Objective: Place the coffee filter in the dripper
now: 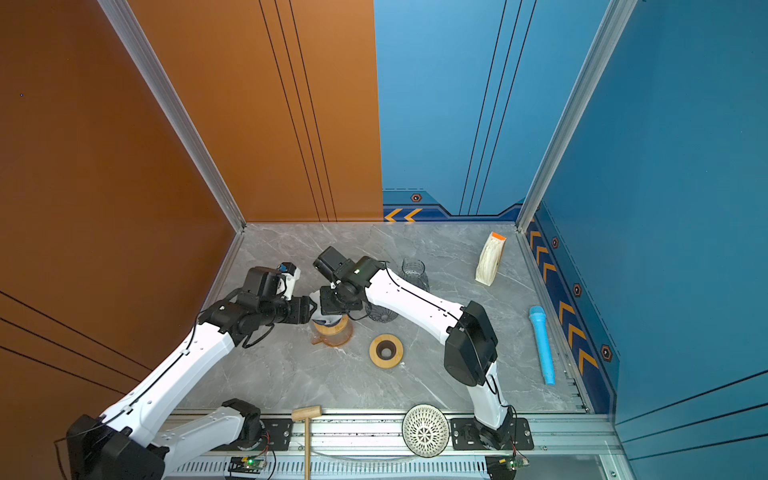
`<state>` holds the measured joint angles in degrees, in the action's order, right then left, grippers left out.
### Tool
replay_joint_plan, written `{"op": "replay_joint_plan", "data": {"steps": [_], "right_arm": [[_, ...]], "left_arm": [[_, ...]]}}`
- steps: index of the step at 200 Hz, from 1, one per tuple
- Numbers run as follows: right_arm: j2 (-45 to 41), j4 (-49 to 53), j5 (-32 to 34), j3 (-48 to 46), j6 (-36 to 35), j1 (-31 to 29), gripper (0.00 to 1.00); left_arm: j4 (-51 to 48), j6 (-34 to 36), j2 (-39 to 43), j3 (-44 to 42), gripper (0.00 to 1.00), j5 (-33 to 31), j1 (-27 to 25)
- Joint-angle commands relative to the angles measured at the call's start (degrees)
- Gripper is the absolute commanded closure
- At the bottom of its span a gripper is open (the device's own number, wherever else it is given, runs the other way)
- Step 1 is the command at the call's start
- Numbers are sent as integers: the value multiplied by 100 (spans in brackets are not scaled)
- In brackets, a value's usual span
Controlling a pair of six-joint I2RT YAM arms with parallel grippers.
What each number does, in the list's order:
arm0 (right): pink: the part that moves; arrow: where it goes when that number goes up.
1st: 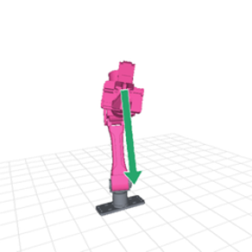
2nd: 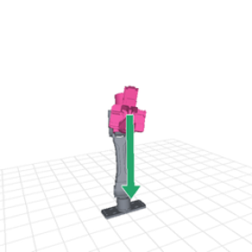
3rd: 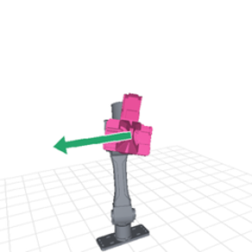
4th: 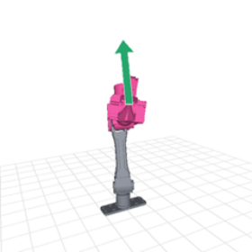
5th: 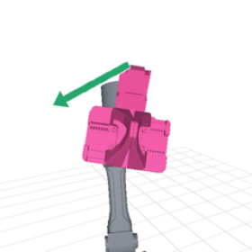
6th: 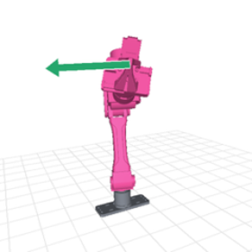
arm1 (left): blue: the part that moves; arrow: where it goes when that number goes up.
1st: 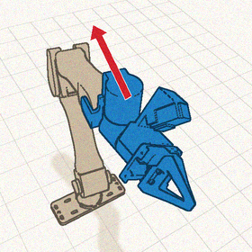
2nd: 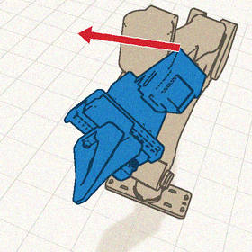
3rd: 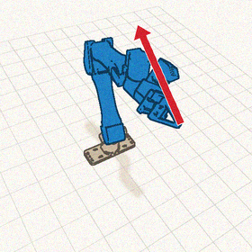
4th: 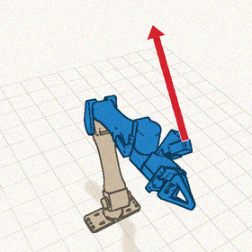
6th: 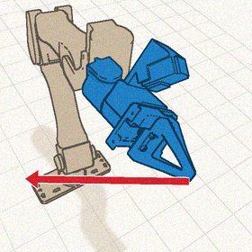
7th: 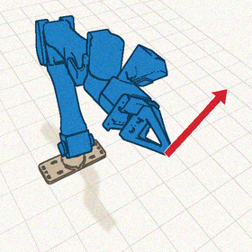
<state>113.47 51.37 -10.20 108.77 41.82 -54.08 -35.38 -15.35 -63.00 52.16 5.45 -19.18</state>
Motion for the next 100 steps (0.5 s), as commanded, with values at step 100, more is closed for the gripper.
{"op": "replay_joint_plan", "data": {"steps": [100], "right_arm": [[-239,284,459,76,-339,171,91]], "left_arm": [[40,22,-120,-204,35,263,92]]}}
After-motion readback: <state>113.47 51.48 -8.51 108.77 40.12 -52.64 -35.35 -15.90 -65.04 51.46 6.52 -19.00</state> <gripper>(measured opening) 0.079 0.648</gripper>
